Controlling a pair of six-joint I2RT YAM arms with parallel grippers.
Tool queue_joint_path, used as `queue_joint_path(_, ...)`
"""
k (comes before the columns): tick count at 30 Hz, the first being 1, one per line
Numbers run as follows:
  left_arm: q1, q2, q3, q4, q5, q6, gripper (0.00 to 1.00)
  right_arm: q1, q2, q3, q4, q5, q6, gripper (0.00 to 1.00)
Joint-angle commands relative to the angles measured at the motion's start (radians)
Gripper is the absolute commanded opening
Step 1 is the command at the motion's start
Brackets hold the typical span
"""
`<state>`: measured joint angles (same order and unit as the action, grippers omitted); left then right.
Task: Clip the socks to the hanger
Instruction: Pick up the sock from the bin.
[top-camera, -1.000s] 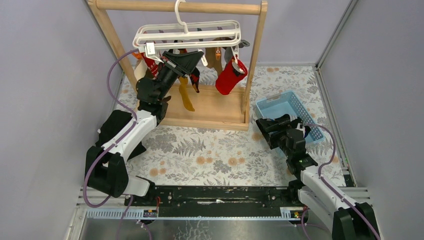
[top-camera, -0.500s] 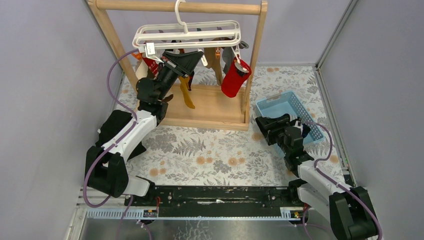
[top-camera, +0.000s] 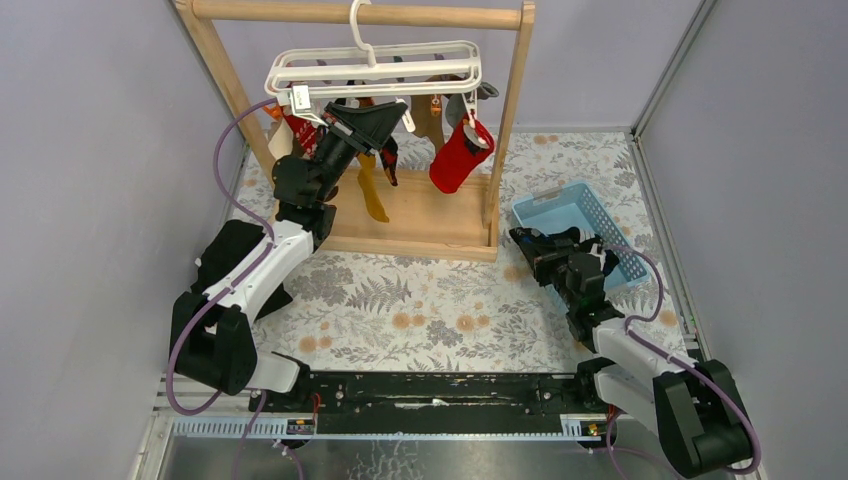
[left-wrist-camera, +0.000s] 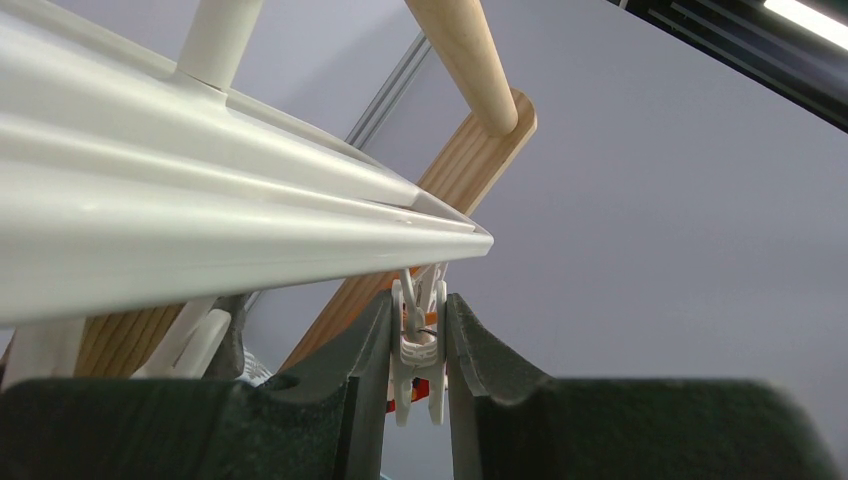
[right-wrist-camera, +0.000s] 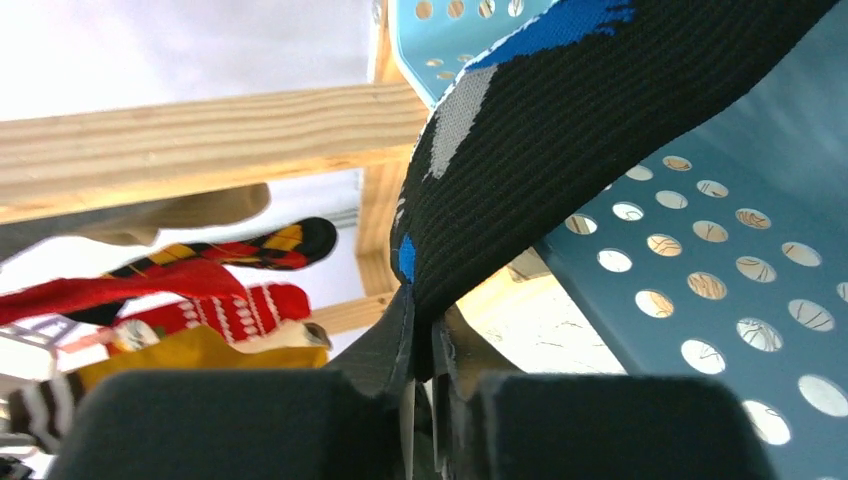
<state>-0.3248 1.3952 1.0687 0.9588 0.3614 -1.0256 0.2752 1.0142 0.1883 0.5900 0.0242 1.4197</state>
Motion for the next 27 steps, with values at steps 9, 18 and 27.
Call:
queue_joint_path(9, -0.011, -0.019, -0.016, 0.038, 0.058, 0.021, 0.00, 0.005, -0.179, 0.038, -0.094, 0.004, -0.153, 0.00)
queue_joint_path(18, -0.010, -0.022, -0.014, 0.038, 0.057, 0.022, 0.00, 0.005, -0.364, 0.130, -0.315, -0.360, -0.562, 0.00)
queue_joint_path(27, -0.011, -0.007, -0.006, 0.060, 0.059, -0.025, 0.00, 0.005, -0.597, 0.135, -0.123, -0.635, -0.690, 0.00)
